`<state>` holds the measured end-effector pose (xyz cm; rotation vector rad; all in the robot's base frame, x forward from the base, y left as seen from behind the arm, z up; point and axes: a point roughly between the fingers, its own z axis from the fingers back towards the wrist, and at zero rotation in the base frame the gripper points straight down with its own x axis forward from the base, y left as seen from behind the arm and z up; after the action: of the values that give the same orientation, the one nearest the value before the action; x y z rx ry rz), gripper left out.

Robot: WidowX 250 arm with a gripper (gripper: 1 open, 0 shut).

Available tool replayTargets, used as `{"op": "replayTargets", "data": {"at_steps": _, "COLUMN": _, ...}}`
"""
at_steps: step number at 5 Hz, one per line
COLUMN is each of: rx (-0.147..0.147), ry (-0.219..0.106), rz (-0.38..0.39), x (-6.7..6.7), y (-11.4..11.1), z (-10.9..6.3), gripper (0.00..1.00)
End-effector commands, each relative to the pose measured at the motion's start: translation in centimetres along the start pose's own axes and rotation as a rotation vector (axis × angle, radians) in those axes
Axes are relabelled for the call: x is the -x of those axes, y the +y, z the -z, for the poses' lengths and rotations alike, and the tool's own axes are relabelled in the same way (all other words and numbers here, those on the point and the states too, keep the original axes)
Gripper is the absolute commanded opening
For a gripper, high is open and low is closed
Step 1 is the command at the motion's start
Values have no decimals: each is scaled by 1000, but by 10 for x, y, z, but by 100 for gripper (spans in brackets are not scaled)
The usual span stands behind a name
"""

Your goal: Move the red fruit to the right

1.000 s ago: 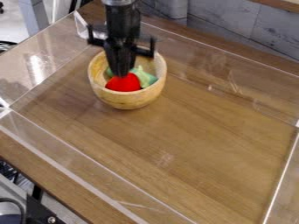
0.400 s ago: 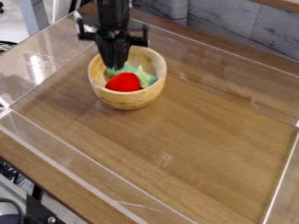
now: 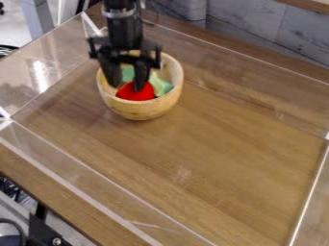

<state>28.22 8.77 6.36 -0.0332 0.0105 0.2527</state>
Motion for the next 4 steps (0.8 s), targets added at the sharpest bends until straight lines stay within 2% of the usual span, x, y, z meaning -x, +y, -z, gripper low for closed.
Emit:
{"op": "replayTargets", "data": {"at_steps": 1, "rx": 1, "ry": -42, "rz": 32, "x": -5, "y": 2, "z": -5, "gripper": 0}}
{"op": "replayTargets", "data": {"at_steps": 2, "rx": 4, "ry": -41, "rz": 76, "x": -11, "y": 0, "z": -11, "gripper": 0}}
{"op": "replayTargets", "data": {"at_steps": 3, "rx": 7, "ry": -44, "rz": 121, "x": -17, "y": -2, "z": -21, "gripper": 100}}
{"op": "replayTargets", "data": {"at_steps": 4, "rx": 6, "ry": -40, "rz": 197, "x": -21, "y": -10, "z": -20, "gripper": 100}}
